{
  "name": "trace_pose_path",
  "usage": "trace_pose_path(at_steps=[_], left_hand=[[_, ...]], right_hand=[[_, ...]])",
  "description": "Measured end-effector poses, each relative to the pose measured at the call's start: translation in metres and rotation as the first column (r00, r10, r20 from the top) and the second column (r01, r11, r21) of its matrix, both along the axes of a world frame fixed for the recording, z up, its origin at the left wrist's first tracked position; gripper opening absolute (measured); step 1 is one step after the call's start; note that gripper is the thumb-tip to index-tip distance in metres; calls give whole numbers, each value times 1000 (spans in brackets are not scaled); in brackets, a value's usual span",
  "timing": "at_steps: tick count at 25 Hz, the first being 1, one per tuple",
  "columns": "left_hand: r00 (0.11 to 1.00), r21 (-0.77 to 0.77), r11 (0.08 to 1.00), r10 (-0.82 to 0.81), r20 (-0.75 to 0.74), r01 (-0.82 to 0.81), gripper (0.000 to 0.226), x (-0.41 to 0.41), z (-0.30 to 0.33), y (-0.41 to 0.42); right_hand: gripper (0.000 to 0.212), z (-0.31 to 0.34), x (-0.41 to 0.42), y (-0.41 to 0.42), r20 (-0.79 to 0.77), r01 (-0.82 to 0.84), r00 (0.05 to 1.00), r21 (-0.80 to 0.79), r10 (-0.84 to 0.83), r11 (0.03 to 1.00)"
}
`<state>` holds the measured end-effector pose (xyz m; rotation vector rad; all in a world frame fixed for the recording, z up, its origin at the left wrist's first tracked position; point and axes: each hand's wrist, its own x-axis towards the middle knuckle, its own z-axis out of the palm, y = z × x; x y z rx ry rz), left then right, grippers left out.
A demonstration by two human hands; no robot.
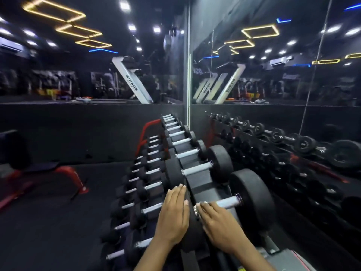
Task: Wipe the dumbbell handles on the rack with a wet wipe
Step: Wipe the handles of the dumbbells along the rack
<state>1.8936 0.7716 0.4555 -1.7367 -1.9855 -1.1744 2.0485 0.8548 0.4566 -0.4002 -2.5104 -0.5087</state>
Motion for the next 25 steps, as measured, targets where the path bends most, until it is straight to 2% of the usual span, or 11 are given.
trace_pose_path(at_steps=[3,10,13,16,18,22,25], left_hand=[[1000,1,1000,26,-17,-26,57,1,-2,0],[998,32,998,62,-8,-62,56,4,-4,1],[998,42,997,66,-11,-65,56,6,-3,0],[998,43,997,70,-2,-70,57,7,-1,-2],[997,51,996,74,-3,-73,58,9,0,-2],[997,47,996,78,-5,-77,57,9,0,-2],[997,36,997,75,-12,-74,57,8,-1,-1]], right_hand=[[43,-5,-2,4,-50,17,999,-36,-18,999],[48,6,31,23,-130,233,962,-59,-239,971],[31,7,32,18,-140,375,914,-68,-381,924],[57,2,24,14,-90,475,865,-168,-493,864],[61,2,23,14,-100,444,878,-190,-468,875],[63,6,17,5,-26,278,958,-148,-285,949],[64,3,2,-5,10,192,981,-197,-194,961]])
